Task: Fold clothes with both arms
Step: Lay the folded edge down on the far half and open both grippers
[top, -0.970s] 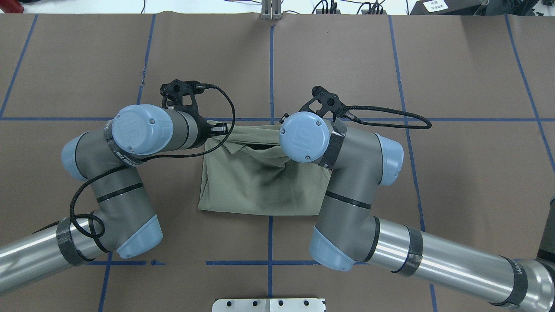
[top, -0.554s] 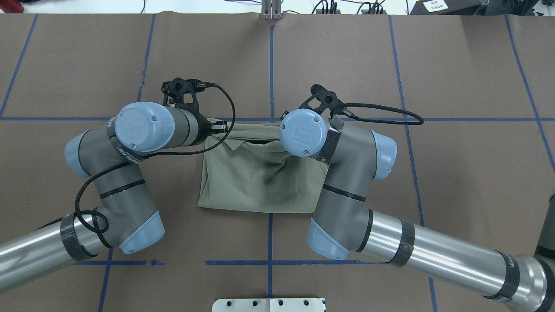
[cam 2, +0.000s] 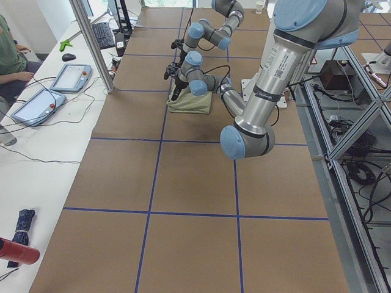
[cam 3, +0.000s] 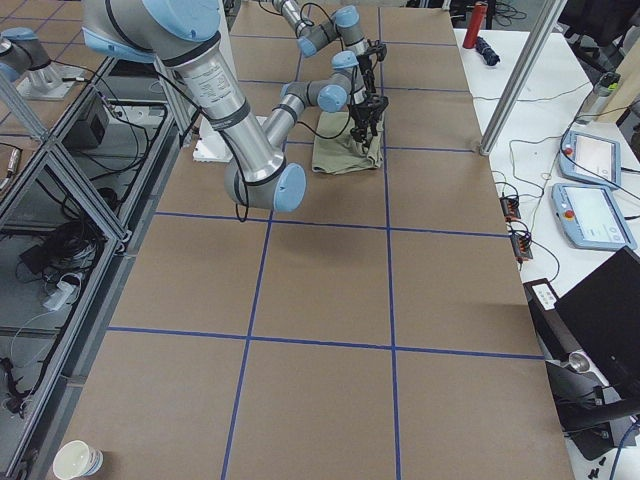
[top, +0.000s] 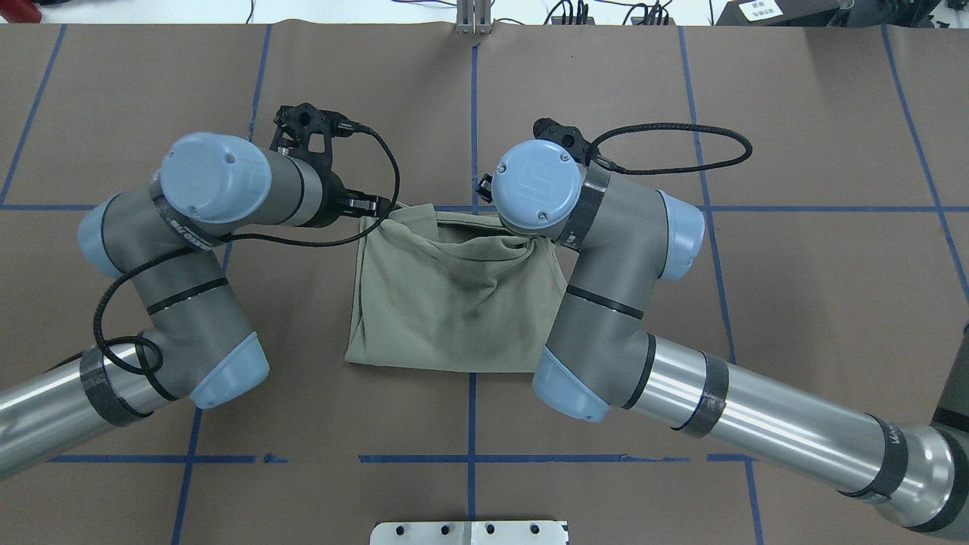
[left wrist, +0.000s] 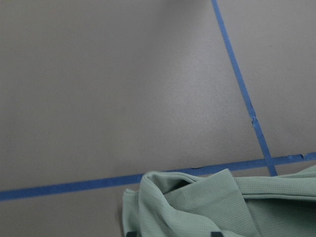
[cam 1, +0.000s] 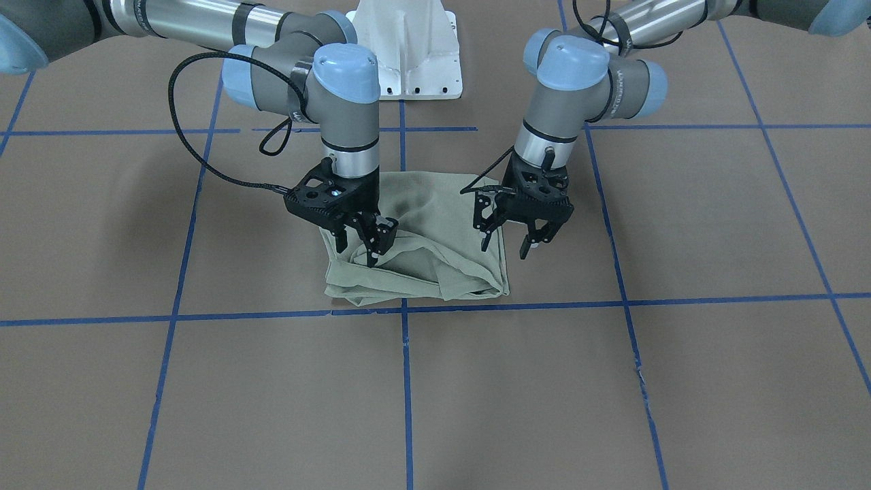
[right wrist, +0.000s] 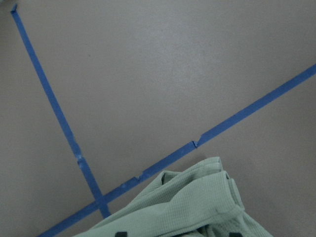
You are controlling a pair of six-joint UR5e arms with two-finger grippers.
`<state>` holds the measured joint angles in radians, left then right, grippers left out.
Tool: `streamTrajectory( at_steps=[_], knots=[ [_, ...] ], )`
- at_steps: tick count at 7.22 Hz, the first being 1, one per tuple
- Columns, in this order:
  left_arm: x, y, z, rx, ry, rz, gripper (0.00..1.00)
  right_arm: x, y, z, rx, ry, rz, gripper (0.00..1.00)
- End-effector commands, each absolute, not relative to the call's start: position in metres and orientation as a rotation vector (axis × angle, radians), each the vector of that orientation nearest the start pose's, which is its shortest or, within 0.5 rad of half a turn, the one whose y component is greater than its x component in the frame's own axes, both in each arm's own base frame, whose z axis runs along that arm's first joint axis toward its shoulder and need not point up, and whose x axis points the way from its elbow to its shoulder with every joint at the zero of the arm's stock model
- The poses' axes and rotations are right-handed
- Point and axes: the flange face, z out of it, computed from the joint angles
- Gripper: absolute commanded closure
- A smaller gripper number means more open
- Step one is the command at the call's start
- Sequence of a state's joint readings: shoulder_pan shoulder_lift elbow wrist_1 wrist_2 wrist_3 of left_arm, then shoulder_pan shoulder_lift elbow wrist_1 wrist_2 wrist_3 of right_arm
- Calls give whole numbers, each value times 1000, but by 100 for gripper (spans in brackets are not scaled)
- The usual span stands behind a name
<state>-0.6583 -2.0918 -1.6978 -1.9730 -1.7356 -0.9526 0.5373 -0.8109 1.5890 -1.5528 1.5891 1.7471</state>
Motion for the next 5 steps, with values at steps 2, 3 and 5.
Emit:
streamTrajectory(
  at_steps=[2, 3, 5],
  knots=[
    [432, -507, 258, 515, 933, 117, 0, -598, -402, 190, 144, -796, 525, 0],
    [432, -507, 257, 518, 940, 114, 0, -609, -388, 194, 168, -782, 478, 0],
    [432, -507, 257, 520, 944, 112, 0, -627, -391, 216, 188, -719, 426, 0]
  ],
)
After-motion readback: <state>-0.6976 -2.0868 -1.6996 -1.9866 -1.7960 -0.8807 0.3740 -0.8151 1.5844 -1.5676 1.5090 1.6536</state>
